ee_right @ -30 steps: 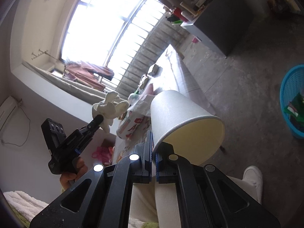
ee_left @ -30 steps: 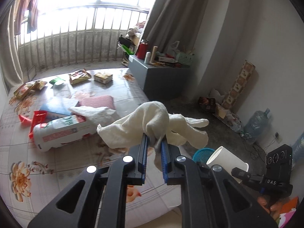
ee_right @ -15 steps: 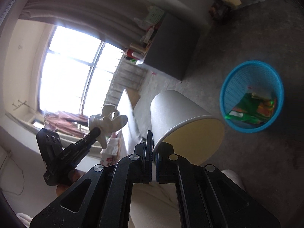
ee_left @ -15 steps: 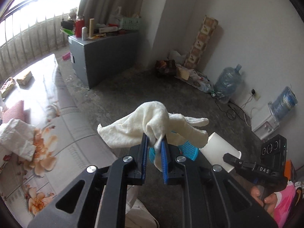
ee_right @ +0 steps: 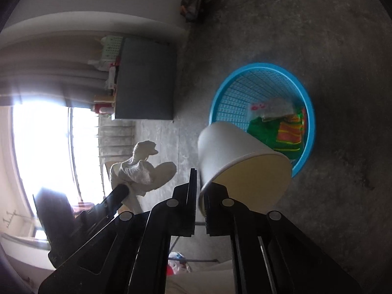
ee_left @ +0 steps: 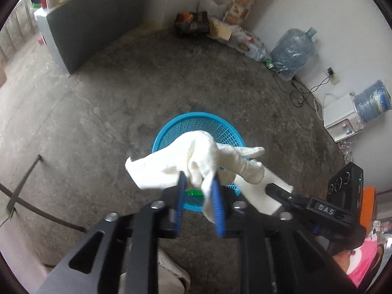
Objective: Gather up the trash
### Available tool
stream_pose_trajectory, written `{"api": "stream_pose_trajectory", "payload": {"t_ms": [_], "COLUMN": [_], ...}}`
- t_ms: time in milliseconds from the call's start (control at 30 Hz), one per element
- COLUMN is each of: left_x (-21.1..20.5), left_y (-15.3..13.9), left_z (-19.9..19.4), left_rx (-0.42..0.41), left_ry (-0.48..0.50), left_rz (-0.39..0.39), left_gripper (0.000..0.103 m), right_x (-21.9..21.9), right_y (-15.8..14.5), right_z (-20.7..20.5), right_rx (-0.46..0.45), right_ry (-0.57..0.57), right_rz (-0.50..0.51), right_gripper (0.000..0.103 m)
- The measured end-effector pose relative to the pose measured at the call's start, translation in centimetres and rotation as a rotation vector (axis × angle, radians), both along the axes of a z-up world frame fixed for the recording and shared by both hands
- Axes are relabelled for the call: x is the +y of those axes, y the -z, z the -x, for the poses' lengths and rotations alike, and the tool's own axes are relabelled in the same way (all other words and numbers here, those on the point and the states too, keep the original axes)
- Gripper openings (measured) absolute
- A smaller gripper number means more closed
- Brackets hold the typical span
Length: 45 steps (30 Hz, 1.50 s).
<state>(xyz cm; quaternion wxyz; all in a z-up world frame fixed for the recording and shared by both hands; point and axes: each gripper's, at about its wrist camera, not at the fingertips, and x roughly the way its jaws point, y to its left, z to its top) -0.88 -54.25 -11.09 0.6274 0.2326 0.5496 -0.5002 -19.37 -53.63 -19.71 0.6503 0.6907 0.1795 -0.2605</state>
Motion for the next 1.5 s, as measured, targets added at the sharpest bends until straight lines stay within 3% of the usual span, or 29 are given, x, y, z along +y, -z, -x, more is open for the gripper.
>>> {"api": "stream_pose_trajectory", "payload": {"t_ms": [33,67,100,200,300,433,733,867,1067,1267,1500], "left_x": [-0.9,-1.4,-1.8,-1.5,0.1,1.9,7.4,11.0,16.2,21.3,28.1], "left_y": [1.1,1.8,2.6,3.1,1.7,-0.2,-5.7,-8.1,-10.9,-13.5,-15.3], "left_z": [-0.2,-0.4,-0.5,-0.3,-0.2,0.0,0.0,-0.5,-0.5,0.5,0.5], "left_rx": [0.006,0.005,-0.004,0.014,0.01,-0.041,-0.089,-0.071,-0.028,-0.111,-0.182], "left_ry": [-0.009,-0.018,-0.033,-0.054,-0.052,-0.05,-0.064,-0.081,-0.114,-0.145,-0.23], "left_rz": [-0.017,-0.033,-0.054,-0.084,-0.035,0.013,0.13,0.222,0.315,0.361,0.382], "left_gripper": [0.059,0.062,0.062,0.062,0.065,0.068,0.077,0.081,0.082,0.091,0.097], "right_x": [-0.8,-1.5,-2.0,-2.4,-1.6,-1.0,-0.7,1.9,6.8,10.6,14.7], "right_y": [1.3,2.5,3.9,6.6,7.1,6.9,5.0,3.0,-2.4,-9.2,-14.5], "right_z": [-0.6,-1.1,-1.6,-2.1,-2.2,-2.8,-3.4,-4.0,-3.6,-4.3,-6.1], "right_rx": [-0.017,-0.037,-0.019,0.109,0.094,0.111,0.05,0.102,0.183,0.261,0.304], "right_ry": [-0.005,-0.01,-0.007,-0.008,-0.006,-0.03,-0.04,-0.093,-0.189,-0.27,-0.312], "right_rz": [-0.017,-0.042,-0.073,-0.144,-0.147,-0.122,-0.069,0.021,0.223,0.484,0.707], "right_gripper": [0.019,0.033,0.041,0.044,0.055,0.058,0.061,0.061,0.065,0.078,0.094]}}
